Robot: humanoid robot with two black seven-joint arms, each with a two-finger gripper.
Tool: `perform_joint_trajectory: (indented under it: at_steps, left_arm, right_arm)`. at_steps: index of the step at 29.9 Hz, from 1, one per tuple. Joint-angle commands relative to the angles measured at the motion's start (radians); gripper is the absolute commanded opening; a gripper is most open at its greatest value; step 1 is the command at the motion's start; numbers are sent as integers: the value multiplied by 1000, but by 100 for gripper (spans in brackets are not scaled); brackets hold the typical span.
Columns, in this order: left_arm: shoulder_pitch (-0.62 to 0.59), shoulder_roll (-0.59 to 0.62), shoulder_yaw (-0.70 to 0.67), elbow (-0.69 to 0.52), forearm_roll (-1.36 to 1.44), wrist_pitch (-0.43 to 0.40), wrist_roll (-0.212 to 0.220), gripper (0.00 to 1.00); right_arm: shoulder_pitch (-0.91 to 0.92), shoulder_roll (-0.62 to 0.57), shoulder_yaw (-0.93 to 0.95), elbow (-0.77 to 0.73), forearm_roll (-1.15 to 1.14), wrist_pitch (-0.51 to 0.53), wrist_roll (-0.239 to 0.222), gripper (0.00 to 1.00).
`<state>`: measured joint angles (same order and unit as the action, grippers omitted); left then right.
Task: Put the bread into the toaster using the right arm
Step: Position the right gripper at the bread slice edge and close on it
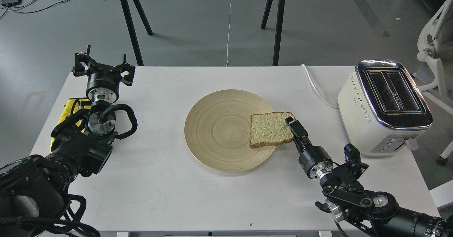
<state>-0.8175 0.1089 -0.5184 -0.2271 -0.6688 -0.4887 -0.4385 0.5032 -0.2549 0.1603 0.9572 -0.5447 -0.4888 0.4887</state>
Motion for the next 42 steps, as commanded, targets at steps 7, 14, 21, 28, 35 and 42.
perform_joint_trajectory:
  at_steps: [7,14,21,28,35,42]
  left_arm:
    - [0,0,0,0,0,0,0,100]
    - [0,0,0,0,0,0,0,100]
    - [1,0,0,0,0,0,0,100]
    - [0,0,0,0,0,0,0,100]
    - [0,0,0,0,0,0,0,100]
    - [0,0,0,0,0,0,0,100]
  right_arm:
    - [-5,5,1,3,0,0,0,54]
    - [0,9,1,2,0,0,0,48]
    - [5,11,2,0,0,0,0,36]
    - [3,9,5,-2,2,0,0,28]
    - [-2,9,10,0,2,0,0,22]
    - [3,9,13,5,3,0,0,20]
